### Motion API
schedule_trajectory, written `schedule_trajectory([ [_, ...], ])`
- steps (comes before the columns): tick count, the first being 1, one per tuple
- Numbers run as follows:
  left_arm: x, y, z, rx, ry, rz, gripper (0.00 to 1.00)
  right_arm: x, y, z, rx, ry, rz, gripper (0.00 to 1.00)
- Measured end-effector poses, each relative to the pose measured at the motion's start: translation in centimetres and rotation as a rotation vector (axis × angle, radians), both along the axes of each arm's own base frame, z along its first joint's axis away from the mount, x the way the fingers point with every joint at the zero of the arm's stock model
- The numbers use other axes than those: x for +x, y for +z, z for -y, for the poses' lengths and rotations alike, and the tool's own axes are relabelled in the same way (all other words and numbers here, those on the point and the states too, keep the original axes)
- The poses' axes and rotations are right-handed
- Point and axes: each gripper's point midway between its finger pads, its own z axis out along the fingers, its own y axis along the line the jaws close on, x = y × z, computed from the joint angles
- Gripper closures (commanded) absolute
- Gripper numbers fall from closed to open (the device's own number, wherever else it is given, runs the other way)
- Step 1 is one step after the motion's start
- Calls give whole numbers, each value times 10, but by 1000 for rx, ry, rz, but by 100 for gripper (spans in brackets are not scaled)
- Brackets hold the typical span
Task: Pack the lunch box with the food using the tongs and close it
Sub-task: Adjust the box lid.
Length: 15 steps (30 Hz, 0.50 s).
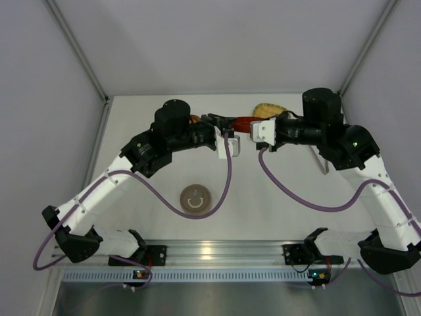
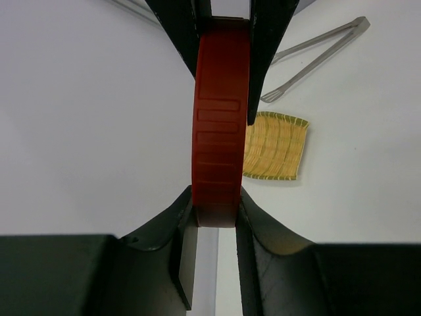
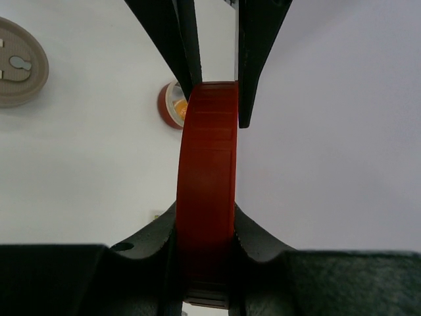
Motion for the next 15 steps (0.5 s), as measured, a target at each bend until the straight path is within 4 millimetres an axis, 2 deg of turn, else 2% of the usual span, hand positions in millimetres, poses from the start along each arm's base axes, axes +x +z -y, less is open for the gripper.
schedule_trajectory([
  [3, 1, -1, 0, 7, 2, 4, 65, 1, -1, 0, -17, -7, 31, 100],
  [4, 0, -1, 0, 7, 1, 3, 43, 2, 0, 1, -15, -11, 47, 100],
  [5, 0, 0, 1, 4, -2, 8, 30, 3, -1, 2, -16, -18, 63, 100],
  [6, -1, 1, 2, -3, -3, 1, 18, 3, -2, 3, -16, -22, 73, 100],
  [7, -2, 2, 3, -14, -3, -8, 11, 4, -3, 4, -16, -28, 86, 100],
  [8, -3, 4, 3, -35, 0, -32, 6, 5, -3, 4, -11, -31, 97, 100],
  [11, 0, 10, -5, -91, 20, -79, 5, 5, 5, 4, 25, -38, 137, 100],
  [15, 9, 26, -42, -211, 90, -144, 6, -1, 28, 5, 109, -37, 208, 100],
])
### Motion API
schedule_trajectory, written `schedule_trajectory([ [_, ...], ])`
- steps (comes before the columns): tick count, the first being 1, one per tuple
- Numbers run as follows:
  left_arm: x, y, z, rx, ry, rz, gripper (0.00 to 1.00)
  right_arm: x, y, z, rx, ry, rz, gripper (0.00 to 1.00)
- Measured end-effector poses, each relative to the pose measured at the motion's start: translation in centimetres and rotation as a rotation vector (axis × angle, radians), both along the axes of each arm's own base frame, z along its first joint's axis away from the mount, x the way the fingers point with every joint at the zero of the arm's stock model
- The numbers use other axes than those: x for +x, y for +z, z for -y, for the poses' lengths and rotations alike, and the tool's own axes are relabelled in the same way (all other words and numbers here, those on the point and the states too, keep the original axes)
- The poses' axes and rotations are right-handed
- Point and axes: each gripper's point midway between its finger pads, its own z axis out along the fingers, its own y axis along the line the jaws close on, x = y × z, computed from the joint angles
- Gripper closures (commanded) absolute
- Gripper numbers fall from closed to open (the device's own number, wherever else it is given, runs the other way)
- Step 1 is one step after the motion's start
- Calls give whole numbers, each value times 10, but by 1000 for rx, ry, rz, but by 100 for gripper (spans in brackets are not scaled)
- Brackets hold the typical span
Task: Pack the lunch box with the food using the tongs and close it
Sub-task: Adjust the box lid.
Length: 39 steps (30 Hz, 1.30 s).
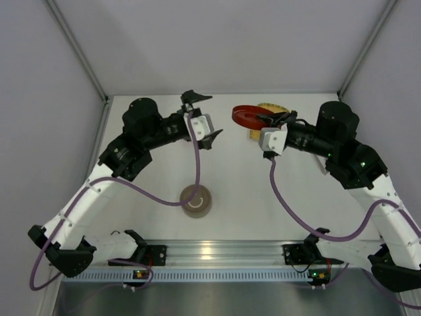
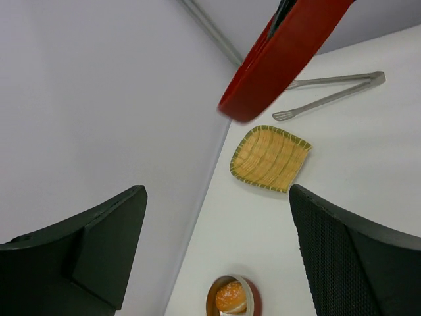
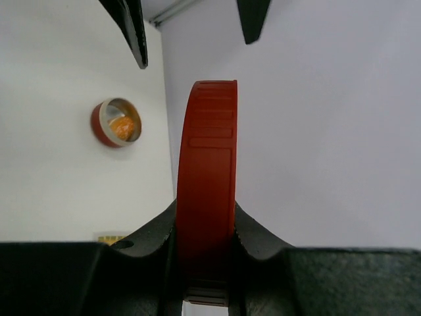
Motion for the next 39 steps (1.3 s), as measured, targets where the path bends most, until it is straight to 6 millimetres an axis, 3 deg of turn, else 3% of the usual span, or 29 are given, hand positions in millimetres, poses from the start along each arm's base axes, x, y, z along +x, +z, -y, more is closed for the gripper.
schedule_trajectory([
  [3, -4, 6, -30, -71, 24, -40, 7, -12, 23, 2, 77, 22, 61, 100],
  [5, -14, 5, -39, -102, 8, -61, 7, -16, 37, 0, 127, 39, 81, 100],
  [9, -32, 8, -30, -163, -87, -102, 9, -15, 55, -8, 233, 57, 49, 100],
  [18, -17, 20, 3, -225, -182, -107, 12, 7, 70, -27, 413, 41, -80, 100],
  [25, -40, 23, 26, -186, -277, -10, 13, 9, 76, -30, 446, 48, -80, 100],
  [30, -45, 28, 31, -189, -281, 26, 13, 9, 77, -30, 449, 51, -68, 100],
  [39, -31, 45, 30, -257, -202, 56, 12, 3, 68, -32, 428, 64, -52, 100],
])
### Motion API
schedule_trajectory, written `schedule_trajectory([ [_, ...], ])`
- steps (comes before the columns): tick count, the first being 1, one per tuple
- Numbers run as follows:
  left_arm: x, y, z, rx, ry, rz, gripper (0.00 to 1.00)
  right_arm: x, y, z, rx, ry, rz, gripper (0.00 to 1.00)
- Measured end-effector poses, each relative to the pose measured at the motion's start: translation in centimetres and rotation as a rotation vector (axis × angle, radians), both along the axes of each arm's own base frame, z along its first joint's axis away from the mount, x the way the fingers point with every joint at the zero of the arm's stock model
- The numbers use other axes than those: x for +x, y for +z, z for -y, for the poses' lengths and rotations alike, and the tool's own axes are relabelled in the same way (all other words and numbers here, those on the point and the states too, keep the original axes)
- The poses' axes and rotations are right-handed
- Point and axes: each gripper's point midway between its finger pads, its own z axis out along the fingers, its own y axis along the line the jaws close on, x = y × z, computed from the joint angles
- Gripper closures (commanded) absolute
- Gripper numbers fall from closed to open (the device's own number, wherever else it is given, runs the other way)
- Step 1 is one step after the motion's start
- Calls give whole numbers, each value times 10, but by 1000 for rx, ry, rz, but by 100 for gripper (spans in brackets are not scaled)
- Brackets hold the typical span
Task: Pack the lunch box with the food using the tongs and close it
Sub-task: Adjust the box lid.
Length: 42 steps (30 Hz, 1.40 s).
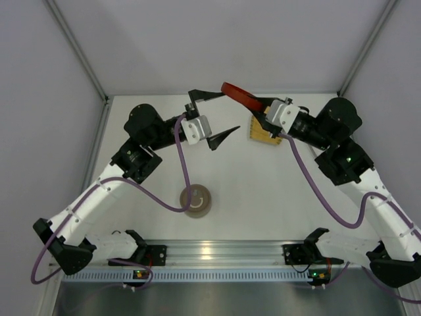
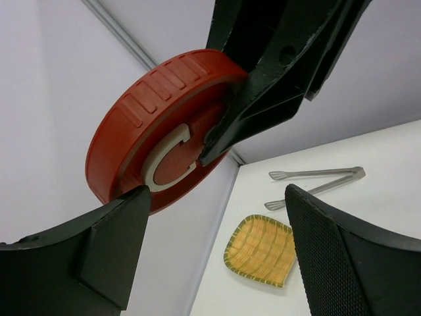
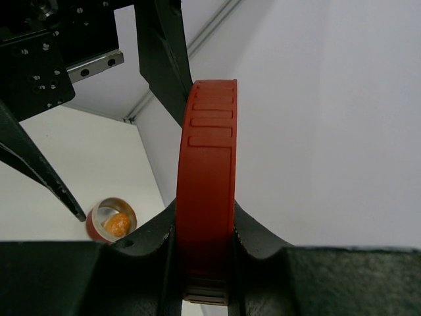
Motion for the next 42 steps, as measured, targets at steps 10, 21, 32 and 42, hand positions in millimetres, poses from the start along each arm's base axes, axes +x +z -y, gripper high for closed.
schedule_trajectory([
  [10, 7, 4, 1, -23, 38, 3, 12, -8, 7, 3, 12, 11, 16, 100],
  [21, 0, 7, 7, -34, 30, 5, 12, -11, 6, 1, 19, 22, -1, 100],
  [32, -23, 4, 7, 17, 58, 163, 24, -18, 10, 0, 19, 51, 19, 100],
  [42, -64, -29, 15, 132, -80, 285, 32, -6, -2, -9, -14, 46, 3, 100],
])
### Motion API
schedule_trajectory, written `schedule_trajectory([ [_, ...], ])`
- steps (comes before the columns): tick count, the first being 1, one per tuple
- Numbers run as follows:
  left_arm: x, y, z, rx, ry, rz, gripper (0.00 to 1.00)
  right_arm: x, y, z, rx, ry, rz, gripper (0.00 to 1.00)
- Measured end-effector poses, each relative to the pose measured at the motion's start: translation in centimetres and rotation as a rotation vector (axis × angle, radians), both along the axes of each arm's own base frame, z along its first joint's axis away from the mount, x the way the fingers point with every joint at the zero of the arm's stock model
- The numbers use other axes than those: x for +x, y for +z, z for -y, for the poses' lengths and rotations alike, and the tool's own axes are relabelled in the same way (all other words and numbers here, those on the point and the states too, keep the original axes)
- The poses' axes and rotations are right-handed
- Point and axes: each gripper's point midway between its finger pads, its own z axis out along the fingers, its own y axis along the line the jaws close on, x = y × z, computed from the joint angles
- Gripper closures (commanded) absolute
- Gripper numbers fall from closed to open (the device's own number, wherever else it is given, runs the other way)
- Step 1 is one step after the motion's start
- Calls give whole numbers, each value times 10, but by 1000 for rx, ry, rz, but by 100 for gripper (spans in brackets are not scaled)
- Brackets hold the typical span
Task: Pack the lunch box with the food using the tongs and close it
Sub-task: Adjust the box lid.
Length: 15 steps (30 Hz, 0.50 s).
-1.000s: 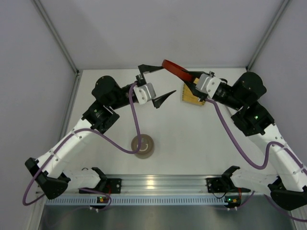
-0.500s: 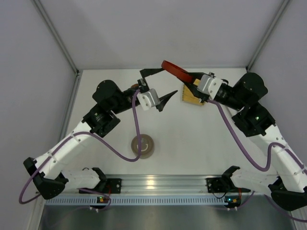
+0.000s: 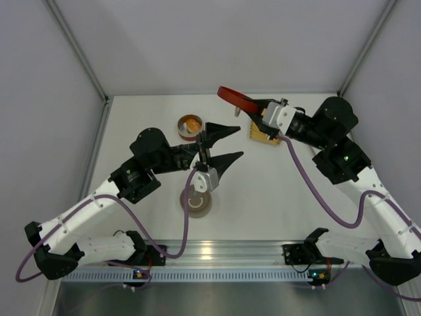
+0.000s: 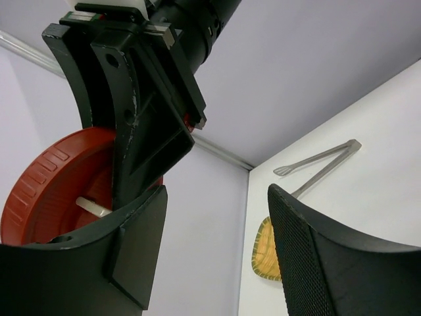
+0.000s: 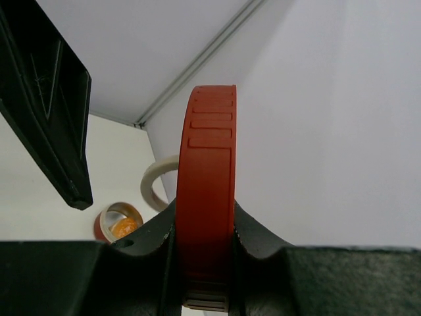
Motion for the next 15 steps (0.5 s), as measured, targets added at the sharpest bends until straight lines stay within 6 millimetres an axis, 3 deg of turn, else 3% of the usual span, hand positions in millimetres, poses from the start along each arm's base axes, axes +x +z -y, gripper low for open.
schedule_trajectory([
  [7, 12, -1, -5, -17, 73, -61, 33, 0, 2, 1, 4, -4, 4, 100],
  [15, 46, 18, -19, -160, 263, -259, 32, 6, 9, 7, 47, -56, -9, 100],
])
